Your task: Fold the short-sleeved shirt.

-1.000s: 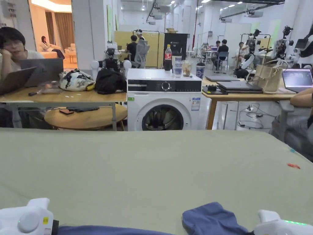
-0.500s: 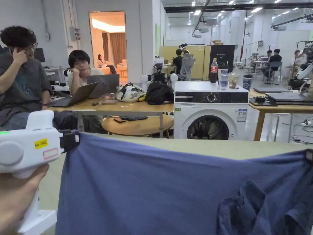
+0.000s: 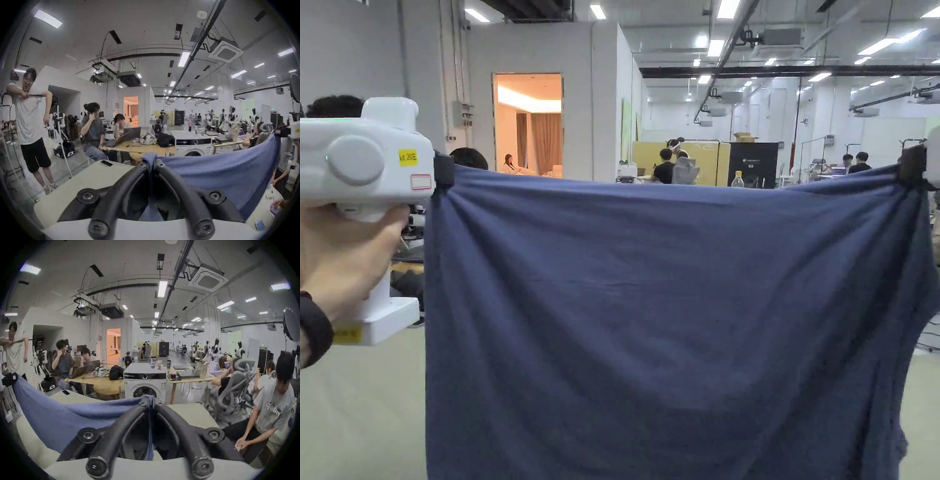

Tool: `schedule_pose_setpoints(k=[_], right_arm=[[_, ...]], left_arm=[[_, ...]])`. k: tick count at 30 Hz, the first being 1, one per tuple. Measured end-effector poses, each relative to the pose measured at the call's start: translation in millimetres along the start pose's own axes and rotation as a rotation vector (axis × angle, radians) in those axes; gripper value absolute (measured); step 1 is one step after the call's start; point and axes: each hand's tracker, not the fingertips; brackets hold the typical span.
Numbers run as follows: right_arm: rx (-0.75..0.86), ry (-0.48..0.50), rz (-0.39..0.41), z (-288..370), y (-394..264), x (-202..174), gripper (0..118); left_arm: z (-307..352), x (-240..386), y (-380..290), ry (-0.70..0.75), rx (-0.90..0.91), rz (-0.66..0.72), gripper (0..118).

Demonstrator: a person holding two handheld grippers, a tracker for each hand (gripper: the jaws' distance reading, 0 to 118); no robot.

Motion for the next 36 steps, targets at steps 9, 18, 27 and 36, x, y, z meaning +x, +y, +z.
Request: schedule_pose_setpoints(k=[9,18,27,36], right_arm=[[0.048,-0.078,0.033,-42.1,75.1,-16.8,0],[0.059,-0.081,0.056,-70.7,89.0,-16.0,0],[-0.033,0.0,0.028,-71.3,-1.1,-5.6,0],[-0.071,0.092,-0.17,74.2,-174.4,15.8,0]], left_arm=[[-63.9,10.9,23.6,0.038,-0.002,0.002,0],[-80.0,11.3,18.8,0.038,0.01,-0.008,0],[-68.3,11.3,-54.1,-0.023,-0.066,-0.002,0],[44.6,-10.2,-177.0,-0.146,-0.142,0.13,0]])
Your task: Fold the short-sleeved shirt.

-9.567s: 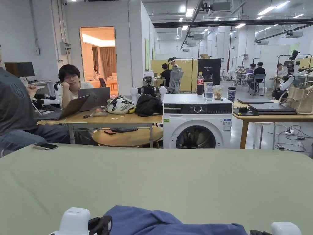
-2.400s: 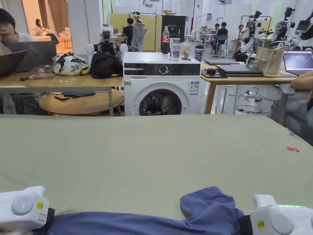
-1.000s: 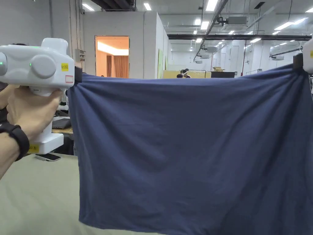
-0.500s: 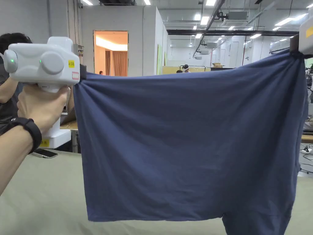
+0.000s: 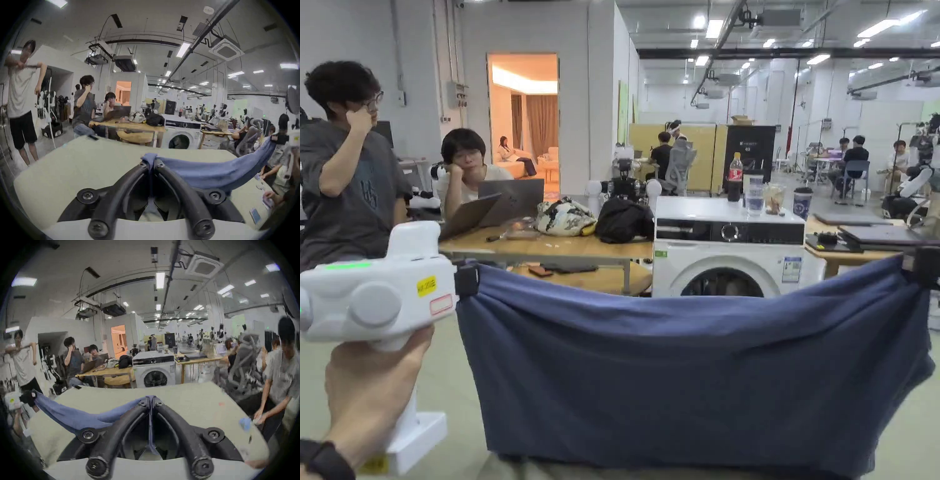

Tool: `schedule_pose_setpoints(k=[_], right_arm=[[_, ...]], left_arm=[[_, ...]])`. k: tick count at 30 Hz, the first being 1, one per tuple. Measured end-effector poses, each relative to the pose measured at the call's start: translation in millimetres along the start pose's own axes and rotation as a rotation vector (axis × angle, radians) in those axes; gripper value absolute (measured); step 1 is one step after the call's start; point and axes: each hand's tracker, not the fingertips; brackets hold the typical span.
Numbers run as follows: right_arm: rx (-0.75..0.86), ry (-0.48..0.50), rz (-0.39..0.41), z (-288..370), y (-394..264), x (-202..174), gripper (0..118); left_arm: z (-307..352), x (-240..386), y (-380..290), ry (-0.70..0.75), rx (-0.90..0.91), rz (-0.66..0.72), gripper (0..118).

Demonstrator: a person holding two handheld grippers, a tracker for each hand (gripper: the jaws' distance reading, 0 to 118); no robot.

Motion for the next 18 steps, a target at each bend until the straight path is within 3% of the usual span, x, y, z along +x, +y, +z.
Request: schedule_pose_setpoints(k=[7,11,13,15,17,18], right_arm=[[-0.181,-0.036,-0.104,125.7,-182.3,26.1,0],[-0.289,-0.132,-0.19,166.6,-273.7,35.4,0],[-0.373,-0.13,-0.155,175.5,-303.9,34.3,0],[-0.421,-0.156,-0.105,184.0,-328.6,31.2,0],[-0.434,-0.145,-0.125,182.0,-344.0,41.1,2],[-0.433,-0.144,-0.123,182.9,-347.6,41.9,11]], left_arm=[[117.4,-21.4,-144.1,-0.037,-0.114,0.02,0],[167.3,-36.8,-222.6,-0.02,-0.293,0.06,0],[173.2,-47.3,-251.7,0.008,-0.361,0.012,0],[175.4,-55.1,-273.8,0.023,-0.397,0.103,0],[176.9,-56.7,-284.6,0.042,-0.402,0.123,0],[176.4,-58.3,-287.7,0.039,-0.4,0.113,0]])
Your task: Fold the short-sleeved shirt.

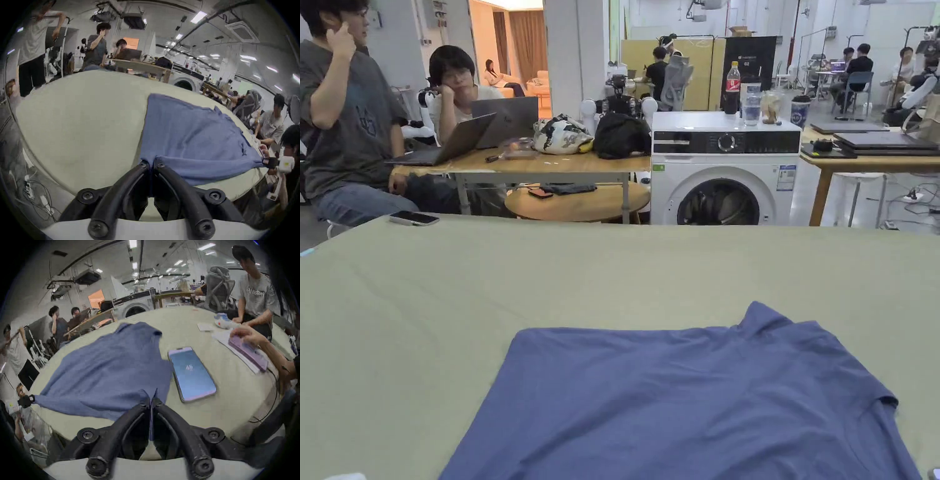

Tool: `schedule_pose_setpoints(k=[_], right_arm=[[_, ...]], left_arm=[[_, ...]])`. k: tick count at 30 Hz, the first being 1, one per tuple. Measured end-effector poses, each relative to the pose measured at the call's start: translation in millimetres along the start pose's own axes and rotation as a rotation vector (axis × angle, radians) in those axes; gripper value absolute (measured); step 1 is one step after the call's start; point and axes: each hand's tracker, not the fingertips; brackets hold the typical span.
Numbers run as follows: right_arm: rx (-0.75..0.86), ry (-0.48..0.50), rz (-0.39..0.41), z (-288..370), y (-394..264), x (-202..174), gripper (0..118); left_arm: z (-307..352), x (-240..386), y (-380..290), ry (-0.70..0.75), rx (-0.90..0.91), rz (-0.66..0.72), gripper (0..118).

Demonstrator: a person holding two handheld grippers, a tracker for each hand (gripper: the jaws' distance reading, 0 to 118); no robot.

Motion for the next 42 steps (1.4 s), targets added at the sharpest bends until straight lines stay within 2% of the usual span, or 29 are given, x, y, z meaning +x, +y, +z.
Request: schedule_pose_setpoints(k=[1,2,3,4,5,9,15,16,17,18,19,20,21,22,32,37,38,40,42], right_arm=[[-0.003,-0.014,0.01,0.8,-2.6,0.0,33],[-0.003,-0.032,0.035,2.3,-1.9,0.9,67],[0.02,-0.05,0.058,5.2,-2.3,0.6,76],[0.038,-0.054,0.081,9.0,-0.7,0.1,75],[0.074,-0.07,0.109,14.7,1.5,-2.1,75],[0.181,-0.043,0.182,22.6,25.1,-24.2,75],[0.236,0.068,0.178,1.4,57.5,-67.8,75],[0.234,0.069,0.187,-2.0,60.5,-73.8,74],[0.237,0.071,0.195,-4.8,62.3,-79.5,67],[0.241,0.082,0.202,-8.7,63.4,-83.1,55],[0.237,0.098,0.205,-10.9,65.0,-85.7,40],[0.227,0.106,0.203,-13.8,66.4,-88.9,18],[0.225,0.102,0.206,-16.4,66.6,-92.1,6],[0.222,0.098,0.211,-17.0,66.1,-94.9,0],[0.201,0.046,0.254,-29.3,67.3,-101.2,0],[0.201,0.083,0.242,-26.5,67.4,-97.7,0],[0.201,0.091,0.245,-26.1,67.1,-97.8,0],[0.199,0.095,0.249,-27.1,63.6,-97.5,0],[0.185,0.105,0.243,-28.0,60.8,-96.8,0]], left_arm=[[-1.7,-0.7,-1.1,-0.001,-0.001,0.0,1],[-3.4,-1.0,-1.3,0.008,-0.007,-0.004,21],[0.0,2.8,-2.5,0.016,-0.006,-0.019,47],[1.6,4.9,-1.4,0.031,0.004,-0.044,69],[3.7,7.3,2.0,0.041,0.036,-0.074,73],[10.6,39.7,24.1,-0.045,0.147,-0.087,75],[-1.8,112.6,58.1,-0.065,0.209,-0.232,75],[-2.4,122.0,60.5,-0.072,0.221,-0.225,74],[-2.0,130.1,63.7,-0.095,0.237,-0.235,73],[-1.4,138.2,66.6,-0.118,0.245,-0.246,68],[-1.8,144.4,67.9,-0.127,0.246,-0.26,55],[-1.4,150.5,69.8,-0.126,0.255,-0.278,26],[-2.4,155.4,70.9,-0.127,0.256,-0.286,4],[-3.5,158.8,71.5,-0.126,0.256,-0.29,0],[-3.1,148.5,70.1,-0.099,0.239,-0.242,0],[19.3,93.0,67.2,-0.084,0.234,-0.158,0],[23.2,78.3,62.6,-0.09,0.212,-0.147,16],[25.6,52.7,50.9,-0.024,0.128,-0.141,59],[26.0,34.0,34.3,0.017,0.066,-0.129,58]])
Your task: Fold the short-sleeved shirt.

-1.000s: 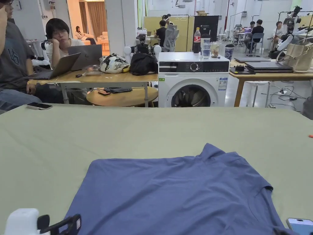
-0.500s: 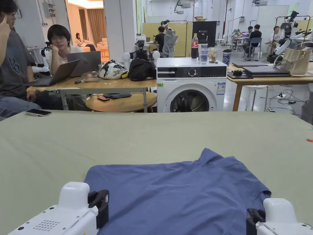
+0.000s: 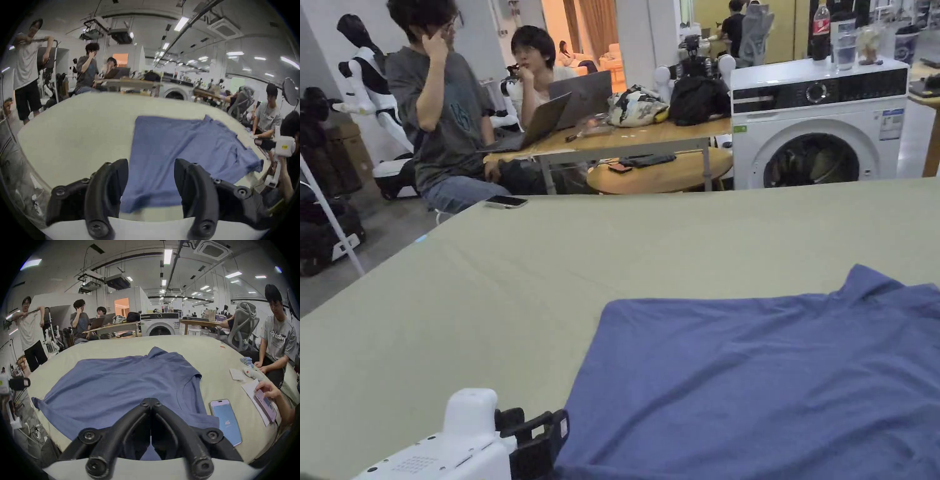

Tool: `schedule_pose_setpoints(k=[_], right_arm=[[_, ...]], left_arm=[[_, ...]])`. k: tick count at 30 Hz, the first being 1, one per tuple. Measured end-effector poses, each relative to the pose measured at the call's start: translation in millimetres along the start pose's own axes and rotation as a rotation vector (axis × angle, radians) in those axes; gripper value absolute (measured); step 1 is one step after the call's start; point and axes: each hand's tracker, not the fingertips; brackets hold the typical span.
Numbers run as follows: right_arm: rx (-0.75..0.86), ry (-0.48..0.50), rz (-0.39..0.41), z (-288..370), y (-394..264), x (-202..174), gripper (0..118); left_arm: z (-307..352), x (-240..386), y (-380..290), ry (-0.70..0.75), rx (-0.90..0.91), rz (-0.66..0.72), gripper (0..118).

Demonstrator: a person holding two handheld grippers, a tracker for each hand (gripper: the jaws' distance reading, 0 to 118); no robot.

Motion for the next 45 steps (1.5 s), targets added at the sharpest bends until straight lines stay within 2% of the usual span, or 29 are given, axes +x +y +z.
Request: schedule_pose_setpoints(k=[7,8,9,10,11,14,17,18,20,21,24,28,31,35,37,39,40,42,43,45], right_arm=[[-0.03,0.001,-0.026,7.5,-9.1,8.0,0],[-0.033,-0.006,-0.031,9.3,-8.9,10.7,0],[-0.033,-0.013,-0.039,11.8,-9.4,14.2,0],[-0.034,-0.022,-0.05,15.1,-9.8,18.3,0],[-0.034,-0.033,-0.06,19.7,-10.4,23.1,0],[-0.037,-0.079,-0.074,34.0,-13.1,37.2,0],[-0.047,-0.11,-0.095,52.7,-17.9,54.3,0],[-0.046,-0.127,-0.103,59.9,-20.7,59.7,6],[-0.065,-0.173,-0.13,69.2,-33.0,77.7,39],[-0.081,-0.186,-0.135,72.8,-37.1,83.2,41],[-0.131,-0.215,-0.149,74.0,-56.4,95.7,43],[-0.169,-0.147,-0.208,63.9,-77.6,92.6,45],[-0.172,-0.134,-0.202,56.1,-83.5,82.9,45],[-0.2,-0.126,-0.166,44.6,-91.5,74.4,52],[-0.193,-0.094,-0.182,43.4,-93.4,73.1,53],[-0.2,-0.049,-0.24,36.1,-97.0,74.8,53],[-0.212,-0.041,-0.26,32.9,-99.2,75.5,48],[-0.208,-0.064,-0.266,27.7,-99.8,76.2,7],[-0.201,-0.071,-0.274,27.8,-97.9,77.3,3],[-0.193,-0.048,-0.304,32.7,-90.3,79.6,2]], left_arm=[[-31.4,-19.9,-48.9,0.014,-0.152,0.106,58],[-38.1,-20.6,-51.4,0.035,-0.179,0.12,55],[-44.3,-20.8,-53.2,0.01,-0.223,0.144,34],[-47.8,-20.6,-55.0,-0.016,-0.231,0.164,6],[-50.1,-18.9,-55.4,-0.071,-0.207,0.183,4],[-55.0,-8.6,-51.2,0.015,-0.236,0.073,4],[-56.5,-6.0,-50.4,0.018,-0.25,0.056,4],[-56.2,-4.2,-49.2,0.022,-0.253,0.04,4],[-57.4,-0.2,-48.2,0.035,-0.263,-0.001,4],[-57.9,0.8,-48.3,0.04,-0.267,-0.008,4],[-58.7,3.3,-47.7,0.053,-0.266,-0.033,4],[-58.4,5.2,-48.2,0.054,-0.273,-0.049,4],[-59.9,-2.4,-49.5,0.055,-0.273,-0.037,4],[-57.0,3.3,-52.5,0.059,-0.263,-0.029,4],[-58.0,1.0,-55.3,0.062,-0.258,-0.028,4],[-58.0,0.5,-57.1,0.06,-0.255,-0.021,4],[-57.9,0.0,-57.6,0.059,-0.253,-0.022,4],[-52.8,8.4,-52.6,0.054,-0.254,-0.019,4],[-52.2,8.2,-52.0,0.051,-0.256,-0.016,4],[-52.4,-2.1,-51.6,0.044,-0.246,0.001,4]])
